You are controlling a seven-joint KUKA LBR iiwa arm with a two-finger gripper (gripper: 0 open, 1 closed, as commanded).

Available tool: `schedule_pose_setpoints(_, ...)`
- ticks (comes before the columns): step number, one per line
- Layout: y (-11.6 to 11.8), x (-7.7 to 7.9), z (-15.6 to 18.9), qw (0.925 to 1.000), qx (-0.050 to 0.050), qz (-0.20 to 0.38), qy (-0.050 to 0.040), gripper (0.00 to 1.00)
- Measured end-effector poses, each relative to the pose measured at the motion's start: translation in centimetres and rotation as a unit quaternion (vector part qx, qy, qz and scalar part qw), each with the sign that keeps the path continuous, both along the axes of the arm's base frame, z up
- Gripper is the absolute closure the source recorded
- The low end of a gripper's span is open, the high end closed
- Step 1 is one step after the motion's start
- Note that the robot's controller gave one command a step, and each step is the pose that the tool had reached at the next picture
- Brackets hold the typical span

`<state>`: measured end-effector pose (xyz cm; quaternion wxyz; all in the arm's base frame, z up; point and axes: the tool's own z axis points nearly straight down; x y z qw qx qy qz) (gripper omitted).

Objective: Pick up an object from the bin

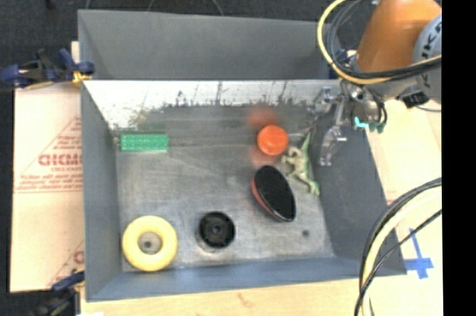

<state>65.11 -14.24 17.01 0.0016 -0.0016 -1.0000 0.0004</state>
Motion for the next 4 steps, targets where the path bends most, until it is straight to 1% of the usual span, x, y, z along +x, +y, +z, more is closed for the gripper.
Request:
schedule_pose_setpoints(1,0.0,0.2,0.5,1.0000,-0.001,0.001,-0.0041,0.00)
schedule_pose_setpoints(2,-0.5,-0.4,-1.2,0.9887,-0.001,0.150,-0.0046,0.00)
schedule_pose_setpoints(3,-1.8,-2.0,-3.2,0.9795,0.000,0.202,-0.0040,0.00)
schedule_pose_setpoints(4,-2.0,-1.2,-2.8,0.9298,-0.001,0.368,-0.0041,0.00)
